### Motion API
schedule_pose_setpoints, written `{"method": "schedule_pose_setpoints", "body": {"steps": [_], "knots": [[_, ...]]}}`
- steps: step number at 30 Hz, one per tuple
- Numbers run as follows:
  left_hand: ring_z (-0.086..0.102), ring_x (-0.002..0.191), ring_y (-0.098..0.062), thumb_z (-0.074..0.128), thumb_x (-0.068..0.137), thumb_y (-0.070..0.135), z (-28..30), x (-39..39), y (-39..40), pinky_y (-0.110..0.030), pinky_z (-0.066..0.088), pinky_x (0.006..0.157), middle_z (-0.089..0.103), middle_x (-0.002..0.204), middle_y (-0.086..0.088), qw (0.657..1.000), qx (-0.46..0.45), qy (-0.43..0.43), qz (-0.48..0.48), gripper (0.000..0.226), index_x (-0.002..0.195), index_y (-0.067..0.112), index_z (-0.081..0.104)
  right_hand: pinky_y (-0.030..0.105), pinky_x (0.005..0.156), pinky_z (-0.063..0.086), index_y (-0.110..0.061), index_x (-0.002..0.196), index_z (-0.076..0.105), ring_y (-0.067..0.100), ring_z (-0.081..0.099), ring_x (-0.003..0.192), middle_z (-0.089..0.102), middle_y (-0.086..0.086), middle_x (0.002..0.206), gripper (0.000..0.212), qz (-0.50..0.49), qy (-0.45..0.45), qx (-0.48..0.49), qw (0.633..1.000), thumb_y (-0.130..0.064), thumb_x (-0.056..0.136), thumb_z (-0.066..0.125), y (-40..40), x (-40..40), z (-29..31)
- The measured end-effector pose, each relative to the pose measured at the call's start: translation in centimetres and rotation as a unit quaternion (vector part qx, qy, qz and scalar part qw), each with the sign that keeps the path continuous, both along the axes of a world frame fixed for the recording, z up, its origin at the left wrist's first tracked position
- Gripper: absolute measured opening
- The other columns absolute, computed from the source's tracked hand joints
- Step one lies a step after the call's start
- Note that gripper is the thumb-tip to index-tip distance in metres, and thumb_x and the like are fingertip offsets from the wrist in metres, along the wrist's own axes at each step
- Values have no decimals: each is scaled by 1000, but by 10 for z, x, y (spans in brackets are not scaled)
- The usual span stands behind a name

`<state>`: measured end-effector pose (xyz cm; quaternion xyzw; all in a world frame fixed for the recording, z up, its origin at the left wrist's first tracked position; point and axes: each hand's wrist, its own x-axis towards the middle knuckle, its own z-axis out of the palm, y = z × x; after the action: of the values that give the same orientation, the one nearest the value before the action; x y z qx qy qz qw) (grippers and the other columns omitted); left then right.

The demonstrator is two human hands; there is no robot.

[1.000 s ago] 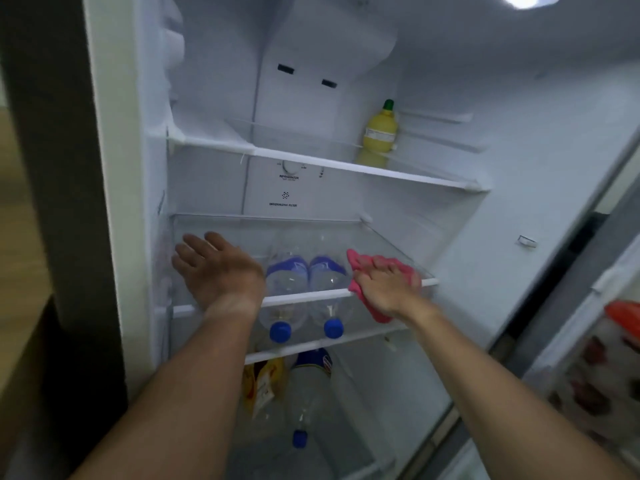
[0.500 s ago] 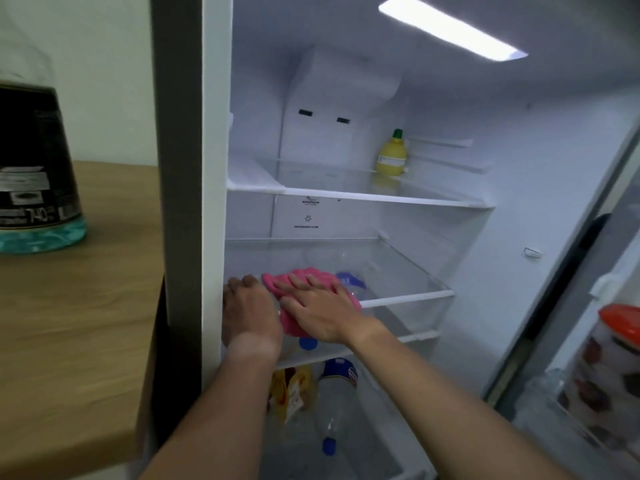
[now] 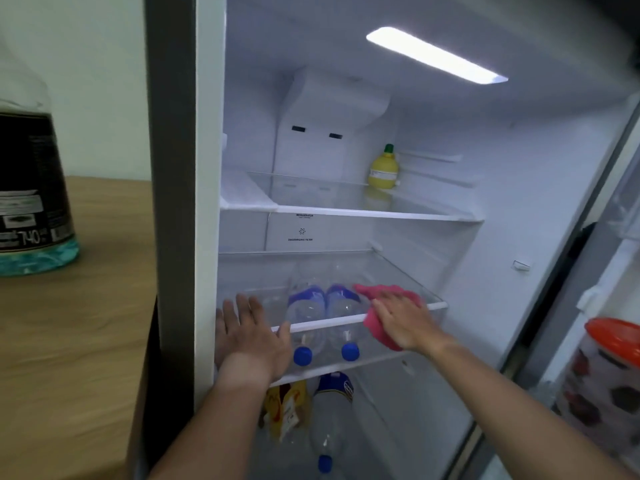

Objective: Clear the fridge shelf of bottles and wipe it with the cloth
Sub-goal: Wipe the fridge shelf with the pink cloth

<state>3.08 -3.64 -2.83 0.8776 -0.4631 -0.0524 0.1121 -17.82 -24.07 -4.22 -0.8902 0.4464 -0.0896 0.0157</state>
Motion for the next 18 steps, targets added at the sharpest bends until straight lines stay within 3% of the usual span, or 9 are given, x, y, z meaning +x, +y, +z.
{"method": "schedule_pose_setpoints", "body": {"steps": [2, 4, 8, 18], "knots": [[-16, 151, -34, 14, 100, 54, 1, -1, 0, -45, -12, 120, -19, 164, -12, 1000, 0, 3, -4, 76, 155, 11, -15, 55, 121, 13, -62, 150, 17, 17, 24, 151, 30, -14, 163, 72, -85, -15, 34, 996, -61, 82, -6, -27, -22, 3], [-18, 150, -35, 16, 100, 54, 1, -1, 2, -45, -14, 119, -21, 163, -10, 1000, -9, 7, -8, 77, 154, 13, -20, 54, 123, 4, -66, 148, 16, 18, 14, 155, 22, -9, 167, 64, -144, -16, 56, 988, -59, 86, 1, -34, -29, 7], [-20, 150, -34, 18, 100, 54, 3, -4, 6, -45, -14, 119, -22, 163, -8, 999, -23, 17, -15, 77, 154, 17, -22, 56, 123, -1, -42, 158, 21, 29, 4, 156, 16, -2, 169, 56, -190, -28, 61, 979, -47, 103, 20, -18, -12, 8], [-11, 152, -35, 14, 98, 57, 3, 0, 1, -51, -6, 122, -12, 166, -8, 999, 28, -11, -12, 75, 157, 18, -9, 54, 122, 11, -46, 157, 14, 27, 20, 153, 25, -6, 166, 61, 7, 38, 37, 999, -57, 97, 17, 6, 41, 15]]}}
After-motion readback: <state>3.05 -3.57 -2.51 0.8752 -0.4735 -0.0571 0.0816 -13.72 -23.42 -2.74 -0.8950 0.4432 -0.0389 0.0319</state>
